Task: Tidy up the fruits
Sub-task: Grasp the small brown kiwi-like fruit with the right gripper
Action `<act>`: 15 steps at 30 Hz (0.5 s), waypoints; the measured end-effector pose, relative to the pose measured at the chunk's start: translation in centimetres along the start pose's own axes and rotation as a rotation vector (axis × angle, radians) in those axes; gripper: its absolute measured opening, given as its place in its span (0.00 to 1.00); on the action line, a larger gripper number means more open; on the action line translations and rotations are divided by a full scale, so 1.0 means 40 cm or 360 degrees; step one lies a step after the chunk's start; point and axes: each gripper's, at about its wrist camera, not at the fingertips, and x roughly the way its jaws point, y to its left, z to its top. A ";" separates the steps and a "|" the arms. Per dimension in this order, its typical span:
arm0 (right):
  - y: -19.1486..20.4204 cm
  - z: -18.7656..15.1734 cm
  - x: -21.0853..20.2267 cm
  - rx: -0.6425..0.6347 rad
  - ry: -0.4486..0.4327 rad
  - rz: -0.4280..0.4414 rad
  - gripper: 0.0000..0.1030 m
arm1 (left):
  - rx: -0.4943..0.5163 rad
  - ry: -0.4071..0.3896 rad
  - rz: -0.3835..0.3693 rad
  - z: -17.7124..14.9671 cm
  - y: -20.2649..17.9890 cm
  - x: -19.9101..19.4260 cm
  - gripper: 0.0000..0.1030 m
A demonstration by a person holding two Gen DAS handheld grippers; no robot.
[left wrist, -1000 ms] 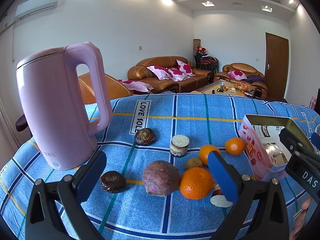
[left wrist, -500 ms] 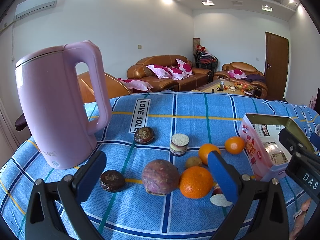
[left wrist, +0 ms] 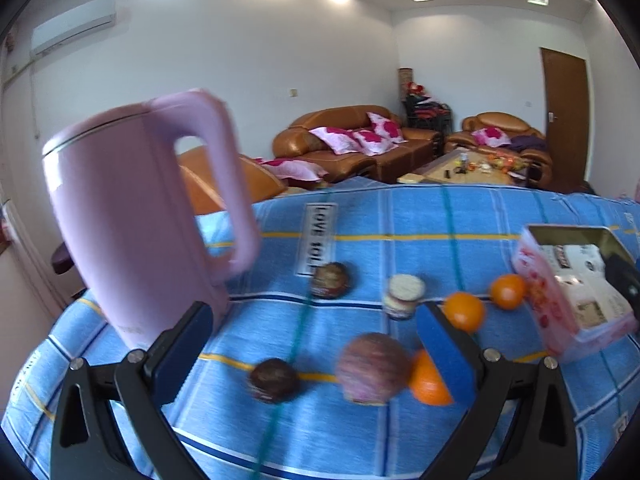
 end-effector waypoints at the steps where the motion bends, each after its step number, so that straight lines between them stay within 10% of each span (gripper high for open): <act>1: -0.001 -0.002 0.005 -0.0002 0.0037 0.0059 0.56 | -0.0007 0.0011 -0.0003 0.005 0.011 0.005 1.00; 9: 0.069 -0.045 0.041 -0.0079 0.0341 0.0595 0.47 | -0.0185 0.0139 -0.0082 0.014 0.101 0.041 0.97; 15: 0.175 -0.095 0.036 -0.0438 0.0403 0.0583 0.47 | -0.0123 0.0230 -0.0198 0.006 0.069 0.055 0.91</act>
